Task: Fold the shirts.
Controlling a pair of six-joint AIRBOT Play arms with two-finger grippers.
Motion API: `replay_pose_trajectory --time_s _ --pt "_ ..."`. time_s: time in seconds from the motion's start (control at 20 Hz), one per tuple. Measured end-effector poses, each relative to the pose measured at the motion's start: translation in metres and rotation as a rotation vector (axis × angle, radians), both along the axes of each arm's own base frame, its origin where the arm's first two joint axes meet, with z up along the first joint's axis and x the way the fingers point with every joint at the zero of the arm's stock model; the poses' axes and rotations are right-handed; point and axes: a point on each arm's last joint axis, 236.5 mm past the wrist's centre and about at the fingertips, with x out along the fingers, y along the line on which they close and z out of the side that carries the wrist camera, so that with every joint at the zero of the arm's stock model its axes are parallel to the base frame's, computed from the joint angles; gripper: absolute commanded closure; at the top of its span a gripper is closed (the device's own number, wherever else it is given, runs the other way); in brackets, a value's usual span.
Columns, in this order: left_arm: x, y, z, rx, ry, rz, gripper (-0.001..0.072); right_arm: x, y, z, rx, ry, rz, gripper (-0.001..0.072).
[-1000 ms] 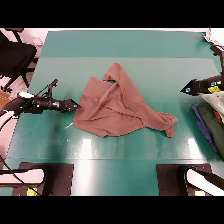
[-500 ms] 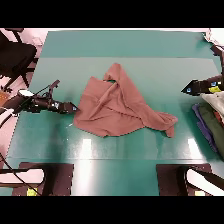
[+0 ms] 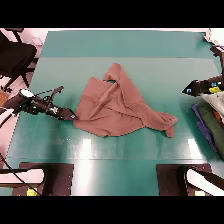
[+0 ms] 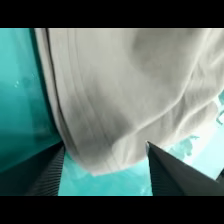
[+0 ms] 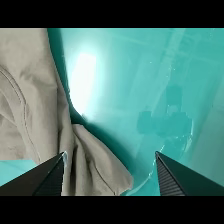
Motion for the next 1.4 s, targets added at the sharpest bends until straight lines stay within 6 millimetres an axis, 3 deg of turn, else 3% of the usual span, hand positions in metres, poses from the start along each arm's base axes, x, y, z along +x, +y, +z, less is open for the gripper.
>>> replay_pose_trajectory --time_s 0.2,0.3,0.55,0.6,0.85,1.0,1.1,1.2,1.4 --pt "0.001 -0.004 0.003 -0.025 0.001 0.006 0.0137 0.0 0.001 0.0 0.005 -0.002 0.0 0.0096" --pt "0.007 -0.01 0.008 -0.058 -0.025 0.017 0.0354 0.0 0.001 0.001 0.006 -0.002 0.0 0.0096" --pt "0.009 -0.035 0.021 -0.129 -0.07 -0.024 0.0373 0.001 0.001 0.001 0.006 -0.005 -0.002 0.0096" --pt "0.007 -0.041 0.021 -0.134 -0.078 -0.051 0.0683 0.001 0.001 0.001 0.007 -0.006 -0.002 0.0096" --pt "-0.001 -0.056 0.028 -0.166 -0.117 -0.141 0.0686 0.001 0.001 0.0 0.006 -0.001 -0.001 0.0095" --pt "-0.005 -0.06 0.04 -0.196 -0.124 -0.189 0.0686 -0.011 -0.006 -0.012 -0.024 0.062 0.005 0.0096" --pt "-0.006 -0.061 0.05 -0.213 -0.132 -0.216 0.0686 -0.026 -0.008 -0.029 -0.024 0.141 -0.004 0.0103" --pt "-0.004 -0.062 0.058 -0.221 -0.146 -0.233 0.0686 -0.052 -0.003 -0.051 0.013 0.271 -0.029 0.0166" --pt "0.0 -0.062 0.066 -0.226 -0.165 -0.248 0.0686 -0.097 0.037 -0.078 0.176 0.452 -0.031 0.0163"
